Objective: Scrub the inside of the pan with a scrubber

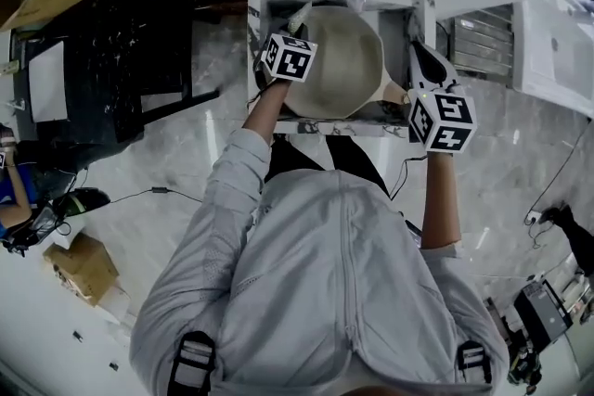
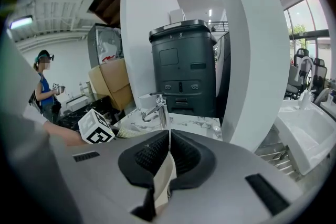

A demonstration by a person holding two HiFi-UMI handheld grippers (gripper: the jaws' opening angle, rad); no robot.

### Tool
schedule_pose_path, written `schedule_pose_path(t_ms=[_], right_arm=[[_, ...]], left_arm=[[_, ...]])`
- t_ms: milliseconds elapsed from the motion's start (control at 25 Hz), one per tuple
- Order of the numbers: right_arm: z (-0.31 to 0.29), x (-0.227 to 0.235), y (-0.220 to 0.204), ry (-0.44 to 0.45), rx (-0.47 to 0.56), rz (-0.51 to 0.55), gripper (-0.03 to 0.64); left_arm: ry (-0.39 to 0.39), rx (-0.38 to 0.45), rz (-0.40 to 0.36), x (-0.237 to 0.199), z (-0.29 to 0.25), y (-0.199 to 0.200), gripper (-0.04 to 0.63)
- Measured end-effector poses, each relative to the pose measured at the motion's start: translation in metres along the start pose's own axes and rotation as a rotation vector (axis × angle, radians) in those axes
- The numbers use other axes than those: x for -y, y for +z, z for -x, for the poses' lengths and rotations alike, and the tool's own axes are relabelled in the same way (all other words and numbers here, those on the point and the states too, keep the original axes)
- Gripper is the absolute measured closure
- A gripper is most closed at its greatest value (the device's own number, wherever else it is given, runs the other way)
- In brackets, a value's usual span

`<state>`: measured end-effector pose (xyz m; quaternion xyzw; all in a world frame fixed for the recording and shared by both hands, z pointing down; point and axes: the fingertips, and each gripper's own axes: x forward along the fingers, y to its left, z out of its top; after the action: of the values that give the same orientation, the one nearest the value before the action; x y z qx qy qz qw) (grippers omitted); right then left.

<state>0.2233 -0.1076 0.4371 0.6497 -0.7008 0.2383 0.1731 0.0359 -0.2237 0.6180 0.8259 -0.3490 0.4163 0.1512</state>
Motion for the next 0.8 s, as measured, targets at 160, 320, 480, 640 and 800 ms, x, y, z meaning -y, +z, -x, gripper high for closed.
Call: schedule_pose_path(t_ms=[160,320,480,640,800], right_arm=[[-0.008,0.003,-0.003,0.031,-0.001,0.003,0.58],[-0.012,0.009,-0.008,0.044,-0.007,0.0,0.58],[-0.015,0.015,-0.008,0.05,-0.004,-0.007,0.58],[-0.015,0.019,-0.014,0.061,-0.012,-0.007,0.58],[-0.018,0.023,-0.014,0.073,-0.013,-0.002,0.581]], left_arm=[[0.052,-0.03,0.028,-0.003,-0.007,-0.009,0.526],[0.057,-0.041,0.056,0.003,-0.015,-0.01,0.526],[0.053,-0.044,0.067,0.008,-0.024,-0.007,0.526],[0.012,-0.035,0.039,0.024,-0.033,-0.002,0.526],[-0.024,-0.032,0.006,0.036,-0.041,0.005,0.526]])
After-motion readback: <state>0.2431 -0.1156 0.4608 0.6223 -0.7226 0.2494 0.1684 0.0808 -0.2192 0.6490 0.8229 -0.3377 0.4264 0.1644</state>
